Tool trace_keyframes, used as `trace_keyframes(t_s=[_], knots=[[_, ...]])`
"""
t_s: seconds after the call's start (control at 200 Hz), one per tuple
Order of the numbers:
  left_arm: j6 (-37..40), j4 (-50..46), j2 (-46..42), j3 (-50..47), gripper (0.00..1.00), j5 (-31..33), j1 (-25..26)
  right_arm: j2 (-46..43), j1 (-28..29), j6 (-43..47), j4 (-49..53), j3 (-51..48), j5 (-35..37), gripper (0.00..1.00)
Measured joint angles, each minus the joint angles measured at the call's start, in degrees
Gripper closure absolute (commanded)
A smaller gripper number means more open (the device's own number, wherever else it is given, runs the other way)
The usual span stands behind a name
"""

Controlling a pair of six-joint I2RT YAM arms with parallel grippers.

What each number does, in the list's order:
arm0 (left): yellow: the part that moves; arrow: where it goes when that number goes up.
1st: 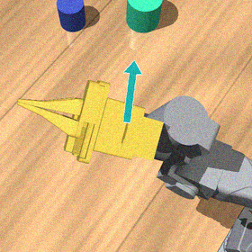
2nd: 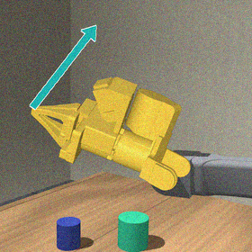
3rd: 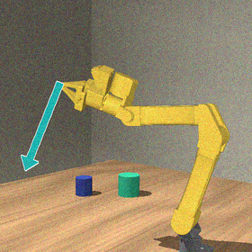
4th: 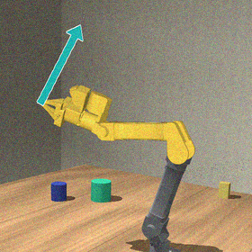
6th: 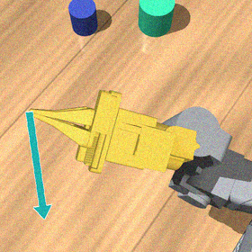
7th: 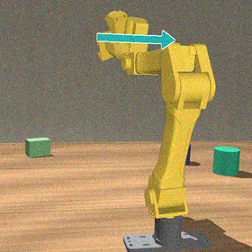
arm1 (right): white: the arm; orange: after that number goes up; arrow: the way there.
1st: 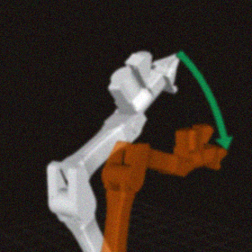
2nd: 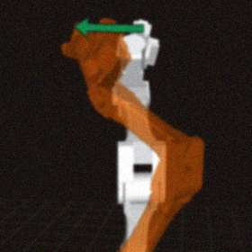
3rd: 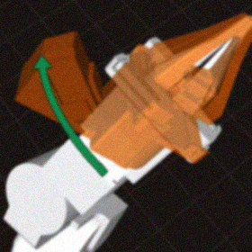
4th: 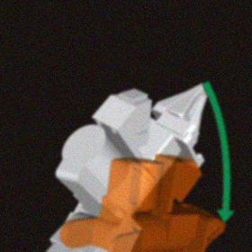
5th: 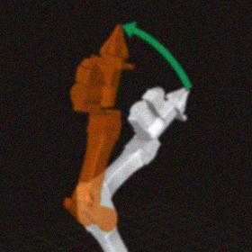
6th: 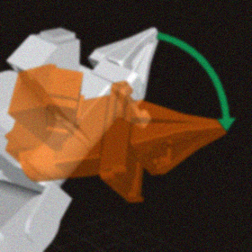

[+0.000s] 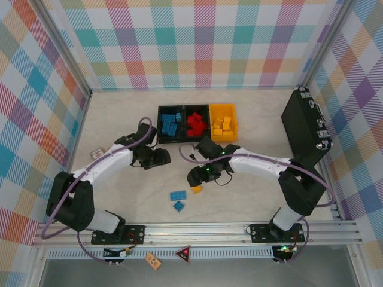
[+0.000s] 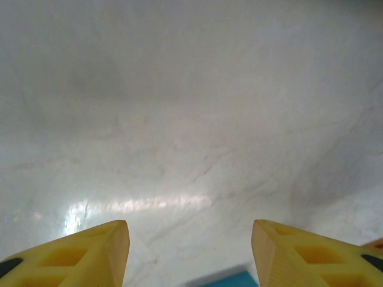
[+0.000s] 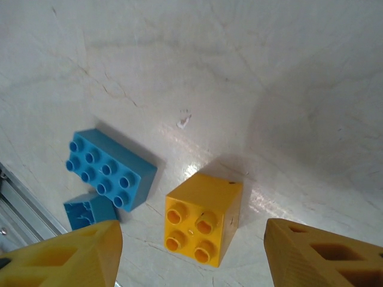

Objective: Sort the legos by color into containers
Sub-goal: Pick up the lego from the bottom-center of the table, then place the lego in the container.

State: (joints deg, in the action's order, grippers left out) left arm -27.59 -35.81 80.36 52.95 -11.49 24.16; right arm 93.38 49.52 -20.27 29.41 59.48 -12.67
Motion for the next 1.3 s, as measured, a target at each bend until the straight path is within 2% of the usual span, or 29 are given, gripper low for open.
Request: trace_keyframes(t_s=[0.165, 0.365, 0.47, 0.685, 0.89, 1.02, 1.3], knots=[[-1.6, 0.6, -3.3, -4.9, 0.44, -4.2, 0.0, 2.2, 1.6, 0.2, 1.8, 1.2, 0.2, 0.36], [-2.7, 1.7, -4.0, -8.2, 0.44, -5.6, 0.1, 4.8, 2.6, 0.1, 1.7, 2.0, 0.6, 0.4], [-3.2, 2.5, -4.0, -8.8, 0.44, -5.9, 0.1, 6.1, 2.7, -0.2, 1.7, 2.0, 0.9, 0.45], [-3.8, 4.7, -3.8, -9.2, 0.44, -6.9, 0.1, 6.4, 2.7, -0.9, 1.8, 2.3, 1.9, 0.7], [-4.6, 7.7, -0.4, -9.4, 0.44, -8.0, 1.2, 6.4, 2.6, -1.8, 1.6, 3.0, 3.9, 0.74], [-4.6, 9.3, 1.7, -8.9, 0.44, -8.7, 2.9, 4.9, 0.6, -1.8, 1.6, 3.1, 4.6, 0.74], [-5.4, 12.7, 9.0, -1.0, 0.44, -10.1, 4.5, -1.4, -9.3, -1.7, 1.7, 5.9, 6.4, 0.73]])
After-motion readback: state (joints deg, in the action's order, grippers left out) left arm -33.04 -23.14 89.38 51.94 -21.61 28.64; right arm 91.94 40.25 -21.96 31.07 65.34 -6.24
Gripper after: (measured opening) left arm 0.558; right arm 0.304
